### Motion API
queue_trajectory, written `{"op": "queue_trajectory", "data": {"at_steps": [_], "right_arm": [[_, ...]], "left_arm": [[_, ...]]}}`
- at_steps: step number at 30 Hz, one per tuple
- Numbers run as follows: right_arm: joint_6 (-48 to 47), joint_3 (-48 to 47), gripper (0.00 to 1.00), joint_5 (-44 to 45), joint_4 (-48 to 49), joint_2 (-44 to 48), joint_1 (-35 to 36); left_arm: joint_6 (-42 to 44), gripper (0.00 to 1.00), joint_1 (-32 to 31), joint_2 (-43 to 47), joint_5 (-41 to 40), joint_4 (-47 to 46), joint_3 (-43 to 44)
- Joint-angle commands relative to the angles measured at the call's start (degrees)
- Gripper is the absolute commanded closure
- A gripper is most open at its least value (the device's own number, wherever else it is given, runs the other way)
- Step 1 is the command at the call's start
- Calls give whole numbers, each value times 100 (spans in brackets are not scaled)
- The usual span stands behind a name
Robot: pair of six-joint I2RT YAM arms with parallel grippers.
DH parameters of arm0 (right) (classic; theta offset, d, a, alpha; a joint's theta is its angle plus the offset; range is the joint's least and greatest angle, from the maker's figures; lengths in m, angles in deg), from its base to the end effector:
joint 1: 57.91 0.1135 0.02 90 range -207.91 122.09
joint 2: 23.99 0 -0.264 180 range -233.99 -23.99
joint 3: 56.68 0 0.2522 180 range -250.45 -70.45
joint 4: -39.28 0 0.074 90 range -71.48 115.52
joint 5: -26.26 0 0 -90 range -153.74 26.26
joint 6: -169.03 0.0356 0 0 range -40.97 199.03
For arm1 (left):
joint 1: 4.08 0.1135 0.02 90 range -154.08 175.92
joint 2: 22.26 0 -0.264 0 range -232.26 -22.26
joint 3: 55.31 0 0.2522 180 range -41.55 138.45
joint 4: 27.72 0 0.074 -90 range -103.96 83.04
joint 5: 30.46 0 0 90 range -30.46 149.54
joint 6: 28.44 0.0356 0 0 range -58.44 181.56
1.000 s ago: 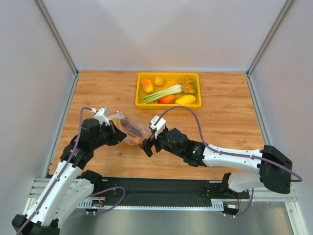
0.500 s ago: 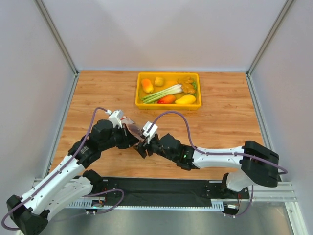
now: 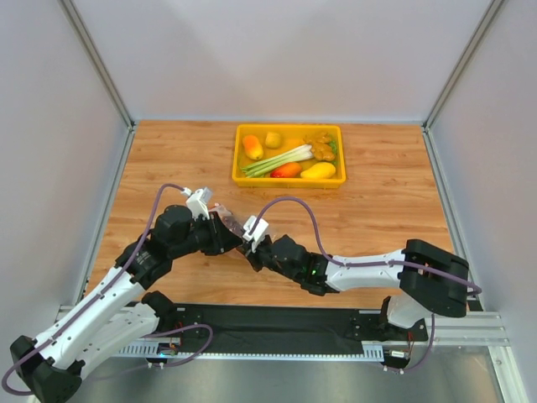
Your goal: Open the zip-top bag and remove the fake food
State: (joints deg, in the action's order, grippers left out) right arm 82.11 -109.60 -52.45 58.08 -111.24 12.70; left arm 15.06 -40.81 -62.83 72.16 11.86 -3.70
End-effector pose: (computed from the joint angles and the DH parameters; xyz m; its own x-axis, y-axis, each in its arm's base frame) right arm 0.1130 0.3000 0.2058 -0.1351 -0.2251 -0.9649 -0.8564 0.5163 -0.0006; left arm 0.1256 -0.1034 0.2815 -0.7985 -0.2874 -0.5290 0.2299 0.6666 -0.7091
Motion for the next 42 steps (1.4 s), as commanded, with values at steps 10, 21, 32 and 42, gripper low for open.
{"op": "queue_trajectory", "data": {"at_steps": [10, 21, 32, 42], "right_arm": [[-79, 681, 100, 1779, -433, 1032, -30], [1151, 1181, 100, 2896, -1743, 1938, -337], [1767, 1411, 100, 2607, -2122, 2343, -855], [1934, 1507, 100, 2440, -2060, 2361, -891]], "left_arm": [[756, 16, -36, -99, -1137, 994, 1234], [343, 14, -18, -188, -1841, 582, -31], [-43, 15, -18, 102, -1605, 415, -725], [-587, 21, -18, 103, -807, -822, -1358]]}}
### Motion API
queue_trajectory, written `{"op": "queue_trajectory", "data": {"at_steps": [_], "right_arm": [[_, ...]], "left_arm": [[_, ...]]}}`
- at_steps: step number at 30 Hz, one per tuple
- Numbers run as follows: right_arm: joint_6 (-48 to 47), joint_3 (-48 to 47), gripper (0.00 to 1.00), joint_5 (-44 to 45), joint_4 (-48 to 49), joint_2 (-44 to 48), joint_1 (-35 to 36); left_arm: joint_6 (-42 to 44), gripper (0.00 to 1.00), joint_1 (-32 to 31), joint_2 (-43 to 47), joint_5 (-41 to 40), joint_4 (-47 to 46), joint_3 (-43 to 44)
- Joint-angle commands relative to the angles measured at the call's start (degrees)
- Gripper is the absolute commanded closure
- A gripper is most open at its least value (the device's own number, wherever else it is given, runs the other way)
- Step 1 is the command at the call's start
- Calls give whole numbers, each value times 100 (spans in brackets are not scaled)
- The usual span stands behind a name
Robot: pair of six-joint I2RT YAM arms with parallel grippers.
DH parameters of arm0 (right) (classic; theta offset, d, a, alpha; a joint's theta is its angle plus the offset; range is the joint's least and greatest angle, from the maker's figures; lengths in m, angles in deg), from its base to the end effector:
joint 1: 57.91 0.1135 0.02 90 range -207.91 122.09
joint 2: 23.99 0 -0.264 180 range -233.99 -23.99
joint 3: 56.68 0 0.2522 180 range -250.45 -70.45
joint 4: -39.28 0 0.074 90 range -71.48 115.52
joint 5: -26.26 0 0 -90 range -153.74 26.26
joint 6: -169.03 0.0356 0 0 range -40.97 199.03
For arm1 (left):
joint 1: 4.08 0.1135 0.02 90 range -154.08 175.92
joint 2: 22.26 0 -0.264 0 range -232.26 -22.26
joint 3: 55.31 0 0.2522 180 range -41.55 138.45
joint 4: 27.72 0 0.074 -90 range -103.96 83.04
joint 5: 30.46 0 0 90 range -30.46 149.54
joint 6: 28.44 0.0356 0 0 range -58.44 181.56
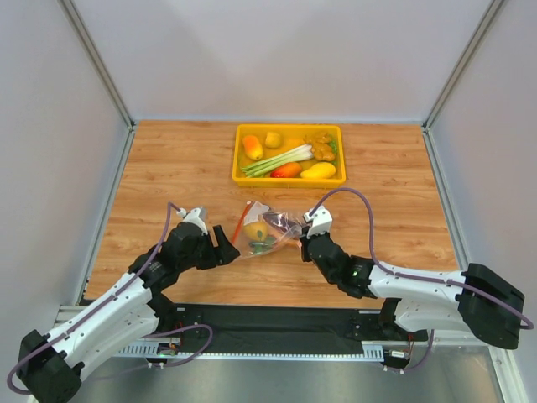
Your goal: Open the zip-top bag and remove the fake food
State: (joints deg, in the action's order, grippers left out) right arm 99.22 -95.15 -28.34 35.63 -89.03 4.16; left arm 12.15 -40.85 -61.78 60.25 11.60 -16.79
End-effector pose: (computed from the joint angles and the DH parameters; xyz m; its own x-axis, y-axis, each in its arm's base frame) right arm 0.1228 0.1875 0.1882 -0.3889 -0.1330 -0.9116 -0.3745 0.9269 0.0246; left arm 0.1216 -0.0914 0.2062 -0.7975 -0.3519 -0.4900 0.0008 0.8116 -0.5842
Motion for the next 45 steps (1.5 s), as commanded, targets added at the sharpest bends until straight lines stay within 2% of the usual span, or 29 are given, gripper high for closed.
{"op": "queue_trajectory", "data": {"at_steps": [1, 4, 7, 8, 10, 11, 14, 20, 22, 23, 25, 26, 29, 32, 36, 45], "right_arm": [[240, 63, 100, 11, 184, 140, -36], [284, 98, 100, -7, 193, 184, -28], [293, 133, 100, -24, 193, 237, -36], [284, 142, 100, -15, 185, 254, -36], [302, 159, 100, -33, 176, 272, -36], [311, 168, 100, -33, 176, 281, -36], [319, 194, 100, -77, 158, 281, -28], [363, -33, 99, -253, -219, 316, -19], [355, -130, 89, -270, -535, 430, -10], [337, -252, 78, -261, -658, 561, -1], [232, -402, 63, -244, -993, 720, 16], [214, -481, 51, -218, -1385, 920, 34], [100, -859, 38, -182, -1879, 1299, 34], [-76, -1412, 32, -226, -2344, 1502, 43], [-436, -2037, 30, -507, -2549, 1397, 95], [-1270, -2038, 24, -1403, -1267, 774, 649]], "left_arm": [[-332, 22, -14, -46, 447, -877, -84], [-446, 32, -14, -186, 684, -1184, -164], [-526, 48, -14, -310, 887, -1457, -269], [-543, 59, -14, -345, 887, -1466, -261], [-526, 72, -14, -345, 896, -1431, -234], [-500, 83, -14, -336, 870, -1405, -225], [-403, 100, -14, -319, 808, -1247, -68], [150, 100, -14, -284, 633, -668, 723], [395, 100, -14, -257, 483, -316, 1188], [493, 100, -14, -222, 422, -184, 1346], [886, 100, -14, -196, 281, 194, 1830], [1046, 100, -14, -204, 237, 291, 1979], [1546, 100, -23, -222, 350, 546, 2437], [1881, 100, -23, -292, 526, 546, 2622], [1839, 100, -23, -547, 623, 634, 2868], [1390, 100, -23, -943, 975, 468, 2983]]}}
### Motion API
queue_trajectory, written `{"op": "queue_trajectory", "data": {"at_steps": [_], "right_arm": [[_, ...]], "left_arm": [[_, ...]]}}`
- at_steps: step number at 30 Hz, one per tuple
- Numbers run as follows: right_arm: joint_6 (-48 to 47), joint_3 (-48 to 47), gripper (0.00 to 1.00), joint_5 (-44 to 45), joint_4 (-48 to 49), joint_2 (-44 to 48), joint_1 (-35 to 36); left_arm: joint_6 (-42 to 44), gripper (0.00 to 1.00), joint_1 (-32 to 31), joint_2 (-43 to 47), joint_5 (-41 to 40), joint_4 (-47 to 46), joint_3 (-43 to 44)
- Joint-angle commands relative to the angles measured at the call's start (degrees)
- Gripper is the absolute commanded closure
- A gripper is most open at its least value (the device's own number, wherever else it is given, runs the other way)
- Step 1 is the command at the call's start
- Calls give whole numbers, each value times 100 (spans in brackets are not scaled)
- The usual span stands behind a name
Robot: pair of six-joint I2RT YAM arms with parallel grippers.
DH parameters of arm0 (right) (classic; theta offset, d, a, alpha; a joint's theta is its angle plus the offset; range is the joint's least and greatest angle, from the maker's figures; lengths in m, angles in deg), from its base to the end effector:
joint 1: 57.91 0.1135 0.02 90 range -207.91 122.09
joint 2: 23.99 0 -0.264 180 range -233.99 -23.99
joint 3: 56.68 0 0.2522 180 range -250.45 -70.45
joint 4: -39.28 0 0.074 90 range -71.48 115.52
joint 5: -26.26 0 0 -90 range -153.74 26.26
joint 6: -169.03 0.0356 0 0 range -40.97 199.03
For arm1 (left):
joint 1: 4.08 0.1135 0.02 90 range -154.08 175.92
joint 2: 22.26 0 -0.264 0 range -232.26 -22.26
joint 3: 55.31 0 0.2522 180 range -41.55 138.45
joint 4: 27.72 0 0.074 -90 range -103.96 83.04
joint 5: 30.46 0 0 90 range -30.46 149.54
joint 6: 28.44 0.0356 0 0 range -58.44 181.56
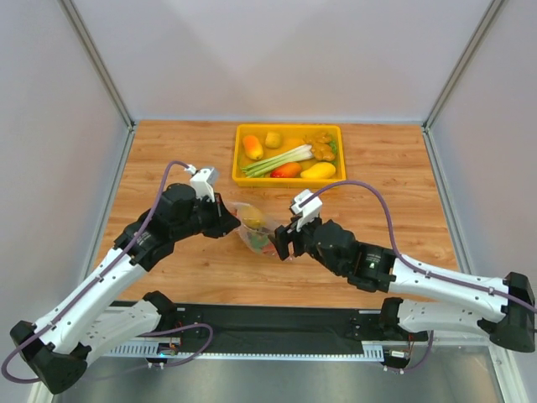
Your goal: Open the zip-top bag and remove the fake food
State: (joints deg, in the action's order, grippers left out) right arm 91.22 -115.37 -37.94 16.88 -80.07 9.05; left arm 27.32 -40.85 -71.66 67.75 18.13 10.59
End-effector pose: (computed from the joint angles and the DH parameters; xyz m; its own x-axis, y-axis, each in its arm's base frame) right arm 0.1021 0.2004 0.3082 -0.2706 -0.1506 -0.9508 -0.6252 0.7786 0.0546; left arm 0.1453 -0.1149 0.3320 -0.7140 -0.1616 -0.6812 0.3513 0.7589 -0.5483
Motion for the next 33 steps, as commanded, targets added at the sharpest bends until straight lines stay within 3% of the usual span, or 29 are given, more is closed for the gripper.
{"op": "queue_trajectory", "data": {"at_steps": [1, 11, 22, 33], "right_arm": [[-541, -7, 23, -558, 714, -193, 281], [-1192, 160, 18, -831, 2023, -1141, 520], [-1921, 467, 20, -41, 3272, -1723, 520], [-2651, 582, 45, 558, 4160, -1968, 511]], "left_arm": [[-179, 100, -23, 28, 243, -204, 244], [-355, 100, -23, -95, 787, -415, 235], [-584, 100, -23, 45, 1350, -476, 218], [-558, 100, -23, 28, 1631, -380, 191]]}}
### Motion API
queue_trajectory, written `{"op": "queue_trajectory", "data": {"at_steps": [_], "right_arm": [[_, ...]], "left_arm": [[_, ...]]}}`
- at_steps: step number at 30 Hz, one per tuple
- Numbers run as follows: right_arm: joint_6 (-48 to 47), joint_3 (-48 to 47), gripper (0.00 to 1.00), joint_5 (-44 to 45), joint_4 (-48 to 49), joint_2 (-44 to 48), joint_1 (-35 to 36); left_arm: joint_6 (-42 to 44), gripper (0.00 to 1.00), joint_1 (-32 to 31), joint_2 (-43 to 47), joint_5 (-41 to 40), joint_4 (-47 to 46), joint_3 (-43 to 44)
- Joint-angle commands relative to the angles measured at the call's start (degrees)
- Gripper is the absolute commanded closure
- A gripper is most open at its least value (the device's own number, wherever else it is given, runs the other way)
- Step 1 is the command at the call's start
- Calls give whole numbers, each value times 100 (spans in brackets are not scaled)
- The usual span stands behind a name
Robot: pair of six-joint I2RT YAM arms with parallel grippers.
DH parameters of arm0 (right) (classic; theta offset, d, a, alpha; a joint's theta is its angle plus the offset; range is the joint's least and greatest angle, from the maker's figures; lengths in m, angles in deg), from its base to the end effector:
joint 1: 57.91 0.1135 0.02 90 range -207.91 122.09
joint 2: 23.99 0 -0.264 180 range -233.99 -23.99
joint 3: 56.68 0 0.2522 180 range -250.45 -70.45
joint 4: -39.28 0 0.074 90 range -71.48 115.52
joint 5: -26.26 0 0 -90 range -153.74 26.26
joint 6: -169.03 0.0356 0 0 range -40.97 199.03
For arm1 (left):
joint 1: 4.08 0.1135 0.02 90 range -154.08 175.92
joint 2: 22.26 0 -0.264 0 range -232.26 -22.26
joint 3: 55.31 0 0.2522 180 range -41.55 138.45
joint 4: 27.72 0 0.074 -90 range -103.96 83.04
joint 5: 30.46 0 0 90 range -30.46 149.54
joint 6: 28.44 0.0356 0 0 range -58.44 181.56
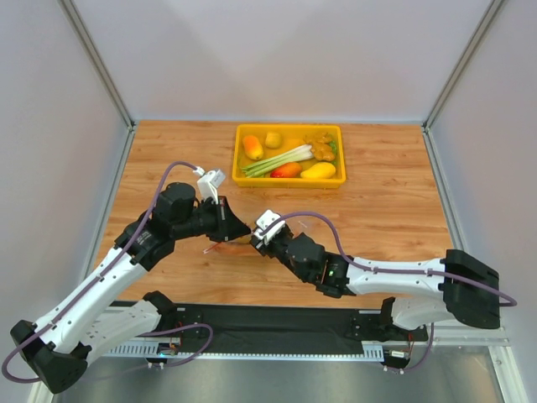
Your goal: Open the zip-top bag and remove the fake food
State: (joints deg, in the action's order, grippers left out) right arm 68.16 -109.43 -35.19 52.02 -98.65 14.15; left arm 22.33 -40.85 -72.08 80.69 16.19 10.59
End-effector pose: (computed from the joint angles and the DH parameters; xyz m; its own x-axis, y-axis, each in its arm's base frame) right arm 0.1049 0.2688 0.2572 0.0820 -0.2846 -0.9551 -0.6872 0.6779 -0.2610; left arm 0.1420 -0.1221 0.3350 -0.8044 -0.1352 -0.5785 0.3939 0.6075 -0.6898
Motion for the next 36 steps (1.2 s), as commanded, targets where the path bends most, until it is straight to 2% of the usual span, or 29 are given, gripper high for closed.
{"op": "queue_trajectory", "data": {"at_steps": [1, 3, 4, 6, 8, 11, 12, 15, 19, 25, 30, 36], "right_arm": [[-354, -22, 54, 265, 672, -172, 2], [-345, -4, 66, 160, 716, -216, 2], [-302, 5, 81, 142, 742, -234, 2], [-240, 40, 99, 150, 769, -216, 2], [-152, 66, 100, 168, 751, -190, 2], [23, 66, 100, 247, 532, -76, -7], [102, 57, 100, 264, 436, 20, -33], [480, 5, 100, 134, -3, 274, -173], [981, -57, 100, -122, -670, 627, -411], [1701, -390, 100, -921, -1637, 1075, -850], [2001, -566, 100, -1676, -2139, 1365, -1184], [2221, -681, 100, -2266, -2456, 1576, -1483]], "left_arm": [[-42, 100, -23, 61, 381, -176, 200], [28, 100, -23, 26, 434, -159, 209], [63, 100, -23, 17, 469, -159, 209], [203, 100, -23, -1, 487, -98, 218], [309, 100, -23, -1, 408, -19, 226], [555, 67, -23, 34, 145, 166, 288], [695, 49, -23, 95, 40, 227, 305], [898, 36, -23, 297, -470, 421, 384], [1232, 35, -23, 473, -1234, 658, 376], [1329, 39, -23, 289, -1736, 553, 51], [1487, 40, -31, 26, -1755, 220, -46], [1637, 40, -32, -238, -1351, -184, -63]]}}
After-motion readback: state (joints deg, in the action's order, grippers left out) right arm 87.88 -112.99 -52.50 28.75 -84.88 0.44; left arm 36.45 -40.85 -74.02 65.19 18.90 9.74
